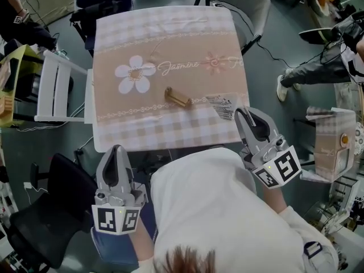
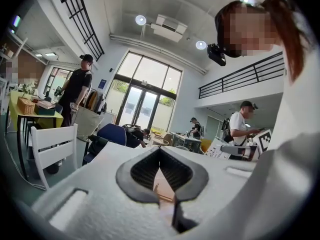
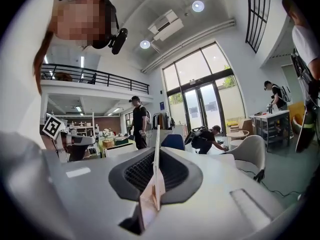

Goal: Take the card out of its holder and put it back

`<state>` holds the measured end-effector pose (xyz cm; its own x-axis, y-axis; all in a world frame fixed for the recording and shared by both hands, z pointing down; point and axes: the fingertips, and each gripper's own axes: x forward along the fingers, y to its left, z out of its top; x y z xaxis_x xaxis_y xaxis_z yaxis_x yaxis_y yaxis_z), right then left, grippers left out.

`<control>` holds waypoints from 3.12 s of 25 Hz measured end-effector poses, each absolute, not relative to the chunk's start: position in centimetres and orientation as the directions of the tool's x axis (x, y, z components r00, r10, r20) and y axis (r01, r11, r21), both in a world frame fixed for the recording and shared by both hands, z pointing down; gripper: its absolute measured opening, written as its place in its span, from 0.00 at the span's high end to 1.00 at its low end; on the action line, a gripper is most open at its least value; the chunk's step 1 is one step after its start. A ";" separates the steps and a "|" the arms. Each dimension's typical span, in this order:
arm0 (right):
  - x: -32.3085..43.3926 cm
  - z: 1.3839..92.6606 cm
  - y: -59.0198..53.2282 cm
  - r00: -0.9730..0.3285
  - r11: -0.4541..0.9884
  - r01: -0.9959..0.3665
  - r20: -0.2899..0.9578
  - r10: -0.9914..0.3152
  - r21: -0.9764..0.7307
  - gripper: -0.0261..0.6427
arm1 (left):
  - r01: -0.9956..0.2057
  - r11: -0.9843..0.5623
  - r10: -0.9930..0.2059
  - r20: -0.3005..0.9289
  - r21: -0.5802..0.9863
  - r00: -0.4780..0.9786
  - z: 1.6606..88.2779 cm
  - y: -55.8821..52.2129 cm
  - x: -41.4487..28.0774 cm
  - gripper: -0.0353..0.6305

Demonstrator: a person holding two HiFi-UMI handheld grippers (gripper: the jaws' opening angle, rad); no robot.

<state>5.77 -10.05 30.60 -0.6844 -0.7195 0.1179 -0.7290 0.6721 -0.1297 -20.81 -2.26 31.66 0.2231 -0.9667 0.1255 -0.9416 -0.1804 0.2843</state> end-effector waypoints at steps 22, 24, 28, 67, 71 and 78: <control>5.1 32.1 -7.5 -0.712 0.704 -0.702 0.133 -0.689 -0.113 0.93 | -0.925 -0.208 -0.959 0.119 0.317 0.257 32.3 -1.5 -18.0 0.94; 5.3 32.2 -7.6 -0.709 0.701 -0.705 0.135 -0.692 -0.110 0.93 | -0.925 -0.210 -0.959 0.119 0.317 0.258 32.3 -1.6 -18.0 0.94; 5.5 32.3 -7.6 -0.704 0.696 -0.710 0.138 -0.697 -0.105 0.93 | -0.923 -0.216 -0.957 0.120 0.318 0.265 32.4 -1.9 -17.8 0.94; 3.7 32.0 -7.4 -0.733 0.730 -0.678 0.150 -0.664 -0.085 0.93 | -0.923 -0.216 -0.961 0.096 0.318 0.258 31.9 -1.6 -18.3 0.94; 3.7 31.9 -7.4 -0.736 0.734 -0.674 0.149 -0.660 -0.084 0.93 | -0.925 -0.211 -0.963 0.096 0.317 0.253 31.8 -1.5 -18.3 0.94; 4.0 32.0 -7.2 -0.737 0.733 -0.674 0.148 -0.660 -0.089 0.93 | -0.924 -0.212 -0.962 0.097 0.317 0.254 31.8 -1.5 -18.0 0.94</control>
<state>3.96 -7.20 32.00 -0.7367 -0.6598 0.1480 -0.6743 0.7331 -0.0886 -18.01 -1.48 31.84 0.2541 -0.9623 0.0969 -0.9244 -0.2122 0.3169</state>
